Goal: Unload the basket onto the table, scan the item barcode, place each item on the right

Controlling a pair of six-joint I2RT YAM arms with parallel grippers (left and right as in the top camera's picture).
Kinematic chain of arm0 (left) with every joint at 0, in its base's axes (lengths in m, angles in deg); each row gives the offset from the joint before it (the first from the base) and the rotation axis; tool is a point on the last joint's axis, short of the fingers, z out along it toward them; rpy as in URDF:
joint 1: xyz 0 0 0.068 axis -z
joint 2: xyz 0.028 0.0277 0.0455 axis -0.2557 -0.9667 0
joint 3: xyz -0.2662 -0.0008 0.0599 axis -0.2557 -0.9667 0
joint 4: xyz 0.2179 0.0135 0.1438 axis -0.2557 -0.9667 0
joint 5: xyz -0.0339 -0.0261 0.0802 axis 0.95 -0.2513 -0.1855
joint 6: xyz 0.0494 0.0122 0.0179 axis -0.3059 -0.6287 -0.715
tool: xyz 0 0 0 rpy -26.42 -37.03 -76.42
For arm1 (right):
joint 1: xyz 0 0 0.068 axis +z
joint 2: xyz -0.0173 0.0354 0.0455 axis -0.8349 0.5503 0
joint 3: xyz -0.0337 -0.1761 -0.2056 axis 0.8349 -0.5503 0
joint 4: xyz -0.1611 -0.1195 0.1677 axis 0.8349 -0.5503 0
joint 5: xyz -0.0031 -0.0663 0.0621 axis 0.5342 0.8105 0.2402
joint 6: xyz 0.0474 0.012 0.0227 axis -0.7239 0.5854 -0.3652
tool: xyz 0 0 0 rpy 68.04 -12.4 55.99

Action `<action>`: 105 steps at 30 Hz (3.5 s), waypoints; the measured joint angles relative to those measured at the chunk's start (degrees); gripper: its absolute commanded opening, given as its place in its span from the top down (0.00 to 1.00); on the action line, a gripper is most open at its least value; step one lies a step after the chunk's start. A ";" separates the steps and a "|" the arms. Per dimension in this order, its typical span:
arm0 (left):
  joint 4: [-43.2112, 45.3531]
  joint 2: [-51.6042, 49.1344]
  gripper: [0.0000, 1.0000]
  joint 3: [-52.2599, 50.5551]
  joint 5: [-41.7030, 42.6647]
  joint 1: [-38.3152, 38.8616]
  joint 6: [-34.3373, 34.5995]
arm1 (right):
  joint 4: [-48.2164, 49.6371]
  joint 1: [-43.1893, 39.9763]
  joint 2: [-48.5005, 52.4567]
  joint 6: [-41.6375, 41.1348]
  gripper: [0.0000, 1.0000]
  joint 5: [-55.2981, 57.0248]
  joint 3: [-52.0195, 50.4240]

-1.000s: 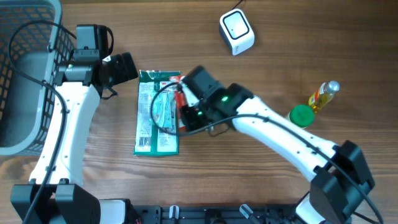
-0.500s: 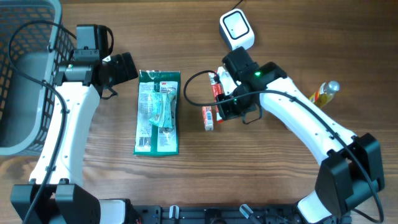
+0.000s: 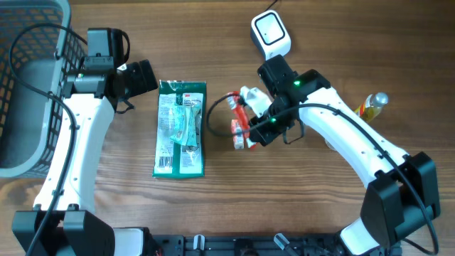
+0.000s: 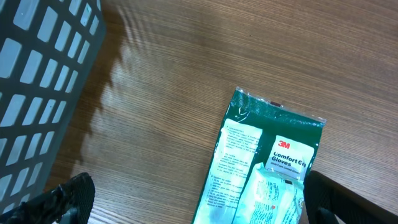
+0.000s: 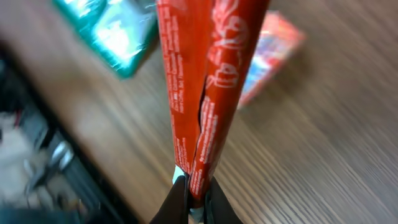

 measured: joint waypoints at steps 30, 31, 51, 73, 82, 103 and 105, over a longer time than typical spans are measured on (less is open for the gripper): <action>0.02 0.00 0.00 0.00 0.00 0.00 0.00 | 1.42 -5.49 0.00 -3.34 0.96 9.64 -0.52; 0.00 0.00 0.00 0.00 0.00 0.00 0.00 | 1.81 -5.49 0.00 -3.37 0.96 9.99 -0.92; 0.02 0.00 0.00 0.00 0.00 0.00 0.00 | 25.62 -5.51 2.29 -8.39 0.63 20.17 -19.19; 0.00 0.00 0.00 0.00 0.00 0.00 0.00 | 18.27 -10.14 0.35 -26.71 0.67 20.65 -13.18; 0.00 0.00 0.00 0.00 0.00 0.00 -0.02 | 18.21 -10.93 0.35 -27.54 0.59 17.38 -14.08; 0.02 0.00 0.00 0.00 0.00 0.00 0.00 | 29.75 -10.93 0.33 -27.54 0.61 15.96 -23.74; 0.02 0.00 0.00 0.00 0.00 0.00 -0.02 | 29.88 -10.93 0.33 -27.52 0.60 15.96 -23.78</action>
